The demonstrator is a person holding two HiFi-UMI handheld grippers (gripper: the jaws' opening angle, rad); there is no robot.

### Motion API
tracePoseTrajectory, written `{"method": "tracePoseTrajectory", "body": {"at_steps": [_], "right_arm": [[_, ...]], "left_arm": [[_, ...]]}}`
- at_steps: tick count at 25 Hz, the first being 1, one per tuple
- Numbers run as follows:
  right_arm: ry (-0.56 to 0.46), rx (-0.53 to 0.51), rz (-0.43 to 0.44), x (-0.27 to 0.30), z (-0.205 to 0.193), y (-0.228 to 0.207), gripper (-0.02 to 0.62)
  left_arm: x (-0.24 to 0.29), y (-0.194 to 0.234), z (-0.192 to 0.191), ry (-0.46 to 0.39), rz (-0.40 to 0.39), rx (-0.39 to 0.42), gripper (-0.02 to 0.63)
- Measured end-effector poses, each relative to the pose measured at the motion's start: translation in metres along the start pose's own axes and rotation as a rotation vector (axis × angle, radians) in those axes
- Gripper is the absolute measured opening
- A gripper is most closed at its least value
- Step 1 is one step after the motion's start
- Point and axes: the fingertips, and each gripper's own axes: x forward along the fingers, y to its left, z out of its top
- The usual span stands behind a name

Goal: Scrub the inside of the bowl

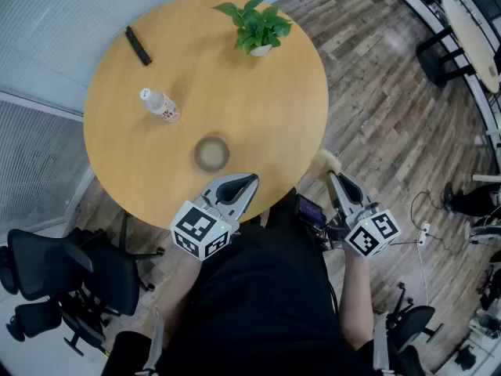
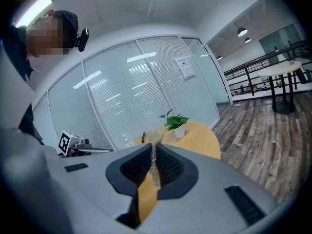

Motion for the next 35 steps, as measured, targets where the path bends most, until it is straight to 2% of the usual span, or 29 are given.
{"method": "tracePoseTrajectory", "body": {"at_steps": [8, 12, 18, 23, 30, 35], "right_arm": [[-0.007, 0.013, -0.009, -0.009, 0.002, -0.009, 0.035], [-0.008, 0.02, -0.002, -0.006, 0.003, -0.007, 0.035], [0.022, 0.014, 0.01, 0.001, -0.002, -0.002, 0.036], [0.046, 0.016, 0.002, 0.006, -0.008, -0.007, 0.036], [0.095, 0.012, 0.04, 0.015, -0.001, -0.013, 0.037], [0.119, 0.013, 0.07, 0.024, 0.0, -0.016, 0.037]], "left_arm": [[0.014, -0.006, -0.014, 0.043, -0.001, -0.032, 0.012], [0.017, -0.001, -0.039, 0.106, 0.004, -0.133, 0.012], [0.011, 0.032, -0.079, 0.138, 0.063, -0.419, 0.014], [0.001, 0.063, -0.114, 0.142, 0.114, -0.627, 0.019], [-0.01, 0.108, -0.159, 0.05, 0.269, -0.98, 0.118], [-0.018, 0.142, -0.172, -0.101, 0.333, -1.251, 0.133]]}}
